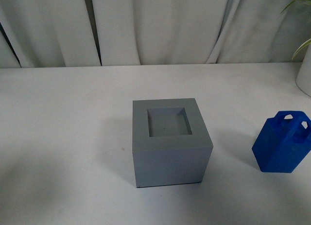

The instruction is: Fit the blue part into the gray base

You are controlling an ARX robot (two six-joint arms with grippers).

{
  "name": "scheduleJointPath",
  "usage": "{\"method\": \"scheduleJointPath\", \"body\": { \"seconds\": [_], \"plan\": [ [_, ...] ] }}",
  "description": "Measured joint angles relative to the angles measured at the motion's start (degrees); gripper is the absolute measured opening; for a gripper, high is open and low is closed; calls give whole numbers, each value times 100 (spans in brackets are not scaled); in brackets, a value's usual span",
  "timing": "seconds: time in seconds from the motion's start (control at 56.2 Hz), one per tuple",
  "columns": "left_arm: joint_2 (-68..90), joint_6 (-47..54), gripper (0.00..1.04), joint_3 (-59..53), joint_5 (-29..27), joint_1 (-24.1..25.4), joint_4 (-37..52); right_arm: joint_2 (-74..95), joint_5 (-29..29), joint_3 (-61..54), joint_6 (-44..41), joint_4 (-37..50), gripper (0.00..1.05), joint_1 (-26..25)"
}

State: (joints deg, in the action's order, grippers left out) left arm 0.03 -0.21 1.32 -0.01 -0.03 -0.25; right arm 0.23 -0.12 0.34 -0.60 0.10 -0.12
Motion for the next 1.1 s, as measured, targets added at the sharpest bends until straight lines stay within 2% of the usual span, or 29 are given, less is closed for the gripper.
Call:
{"method": "scheduleJointPath", "body": {
  "seconds": [1.015,1.051,1.104],
  "plan": [
    [0,0,99,0,0,0,0,0,2,0,0,0,97,0],
    [0,-2,99,0,0,0,0,50,94,28,33,-120,97,39],
    [0,0,99,0,0,0,0,389,529,229,177,-645,97,122]
  ]
}}
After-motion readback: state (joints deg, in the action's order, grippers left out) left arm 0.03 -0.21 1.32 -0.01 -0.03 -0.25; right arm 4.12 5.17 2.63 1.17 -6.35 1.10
